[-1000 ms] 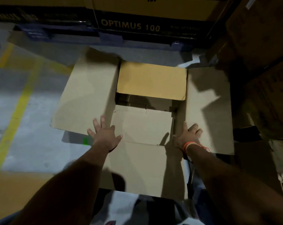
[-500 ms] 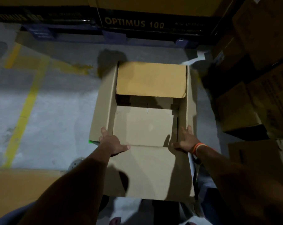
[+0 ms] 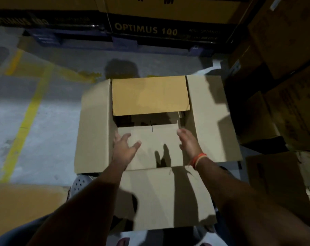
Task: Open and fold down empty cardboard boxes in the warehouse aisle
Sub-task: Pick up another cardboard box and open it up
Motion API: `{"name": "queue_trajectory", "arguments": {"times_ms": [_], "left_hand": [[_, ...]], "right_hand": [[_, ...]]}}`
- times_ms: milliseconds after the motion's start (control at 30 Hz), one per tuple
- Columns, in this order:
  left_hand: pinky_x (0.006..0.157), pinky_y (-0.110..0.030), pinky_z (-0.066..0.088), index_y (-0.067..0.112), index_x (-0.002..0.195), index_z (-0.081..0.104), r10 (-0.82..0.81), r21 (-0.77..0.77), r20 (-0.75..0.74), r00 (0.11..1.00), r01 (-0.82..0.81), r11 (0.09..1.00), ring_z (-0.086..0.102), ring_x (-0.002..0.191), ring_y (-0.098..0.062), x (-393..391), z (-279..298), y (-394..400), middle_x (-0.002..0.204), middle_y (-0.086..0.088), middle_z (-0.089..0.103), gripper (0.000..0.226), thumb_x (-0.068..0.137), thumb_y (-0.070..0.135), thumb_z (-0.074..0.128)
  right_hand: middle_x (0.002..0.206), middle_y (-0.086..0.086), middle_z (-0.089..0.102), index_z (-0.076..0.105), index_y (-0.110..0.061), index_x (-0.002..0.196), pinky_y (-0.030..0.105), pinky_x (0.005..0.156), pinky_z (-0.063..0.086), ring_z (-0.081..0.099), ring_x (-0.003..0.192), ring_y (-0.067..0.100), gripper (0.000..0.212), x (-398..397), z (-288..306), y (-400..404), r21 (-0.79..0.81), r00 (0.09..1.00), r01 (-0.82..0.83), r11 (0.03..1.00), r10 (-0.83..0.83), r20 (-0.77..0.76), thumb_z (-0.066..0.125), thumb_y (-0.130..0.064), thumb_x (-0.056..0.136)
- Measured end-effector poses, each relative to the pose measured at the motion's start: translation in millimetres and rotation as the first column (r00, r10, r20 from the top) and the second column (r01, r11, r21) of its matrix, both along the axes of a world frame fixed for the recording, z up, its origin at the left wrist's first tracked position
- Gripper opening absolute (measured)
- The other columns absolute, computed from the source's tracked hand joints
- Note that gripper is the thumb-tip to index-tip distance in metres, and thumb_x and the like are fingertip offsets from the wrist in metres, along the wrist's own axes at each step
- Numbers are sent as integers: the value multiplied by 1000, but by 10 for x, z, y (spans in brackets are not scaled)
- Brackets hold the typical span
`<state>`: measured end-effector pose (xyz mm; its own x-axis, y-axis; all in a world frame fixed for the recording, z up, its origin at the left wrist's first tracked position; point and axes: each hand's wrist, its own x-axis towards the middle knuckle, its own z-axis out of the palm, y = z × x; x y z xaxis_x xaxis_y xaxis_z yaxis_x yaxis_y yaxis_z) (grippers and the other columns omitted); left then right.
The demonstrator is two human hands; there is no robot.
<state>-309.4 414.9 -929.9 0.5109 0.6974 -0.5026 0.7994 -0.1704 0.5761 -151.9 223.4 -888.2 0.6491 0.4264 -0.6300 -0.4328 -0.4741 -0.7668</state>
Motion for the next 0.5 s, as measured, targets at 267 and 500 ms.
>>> {"name": "queue_trajectory", "arguments": {"times_ms": [267,500], "left_hand": [[125,-36,23,9,161,21,861,-824,98,499,-444,351,28,152,-24,824,-120,445,166,-12,24,84,95,30,69],[120,-43,32,17,154,38,965,-902,109,239,-384,197,38,147,-28,1076,-117,798,161,-10,37,62,98,33,61]], "right_hand": [[151,21,46,29,-9,155,44,115,36,41,143,34,77,588,-318,623,227,623,697,680,-417,-662,36,-62,100],[164,14,26,12,-16,161,54,118,29,27,150,36,86,876,-653,880,252,512,825,506,-482,-711,43,-64,96]]}}
